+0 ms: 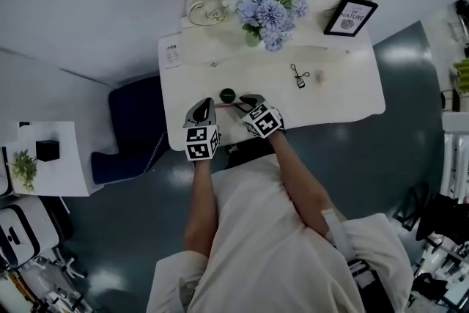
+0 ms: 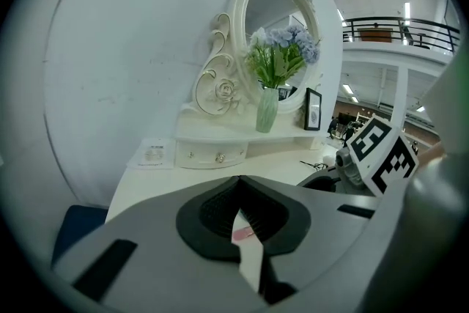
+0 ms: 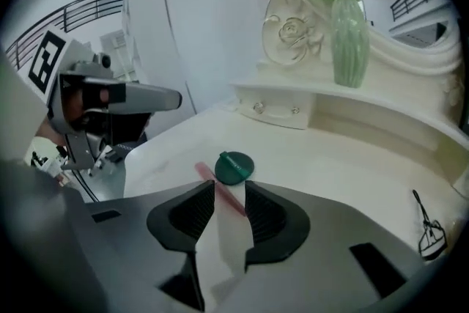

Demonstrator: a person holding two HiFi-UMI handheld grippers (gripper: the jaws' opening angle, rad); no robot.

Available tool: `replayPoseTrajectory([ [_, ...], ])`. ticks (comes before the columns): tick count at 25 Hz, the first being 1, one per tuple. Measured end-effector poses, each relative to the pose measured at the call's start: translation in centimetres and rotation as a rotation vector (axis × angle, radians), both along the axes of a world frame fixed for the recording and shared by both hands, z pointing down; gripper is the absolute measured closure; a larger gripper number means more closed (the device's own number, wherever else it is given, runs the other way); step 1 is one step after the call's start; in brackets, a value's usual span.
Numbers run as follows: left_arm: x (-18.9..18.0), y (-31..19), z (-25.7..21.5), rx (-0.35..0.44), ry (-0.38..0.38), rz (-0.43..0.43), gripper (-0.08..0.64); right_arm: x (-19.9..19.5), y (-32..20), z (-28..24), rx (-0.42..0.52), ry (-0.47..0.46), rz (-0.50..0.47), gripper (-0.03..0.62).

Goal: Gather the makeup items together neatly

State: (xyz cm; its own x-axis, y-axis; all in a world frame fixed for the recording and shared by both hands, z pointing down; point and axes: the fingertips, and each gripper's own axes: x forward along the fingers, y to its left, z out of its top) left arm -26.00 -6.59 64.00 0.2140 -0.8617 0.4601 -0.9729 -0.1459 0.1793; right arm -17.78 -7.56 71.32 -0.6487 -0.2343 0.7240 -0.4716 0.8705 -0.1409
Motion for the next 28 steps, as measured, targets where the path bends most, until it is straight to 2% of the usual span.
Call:
replayPoseTrajectory([
  [6, -1.0, 0.2, -0.3, 0.016, 0.014, -0.024, 0.546, -1.1, 0.5, 0.8, 0.051, 0.116, -0.122, 0.432],
  [11, -1.7, 0.3, -0.4, 0.02, 0.021, -0.047, 0.546, -1.8, 1.7, 1.3, 0.056, 0.173, -0.198, 0.512],
  [18, -2.2, 0.1, -0.9, 0.032, 0.008, -0.053, 0.546, -1.7, 1.7, 1.3, -0.005, 0.179, -0.191, 0.518],
  [22, -2.1, 0.0, -0.9, 0.028, 0.002, -0.043, 0.546, -1.9, 1.8, 1.4, -0.041, 0.102, -0.146, 0.52],
  [28, -0.8, -1.0, -1.2, 0.036, 0.002, -0.007, 0.546, -1.4, 0.8, 0.1, -0.009, 0.083, -0.119, 0.52],
])
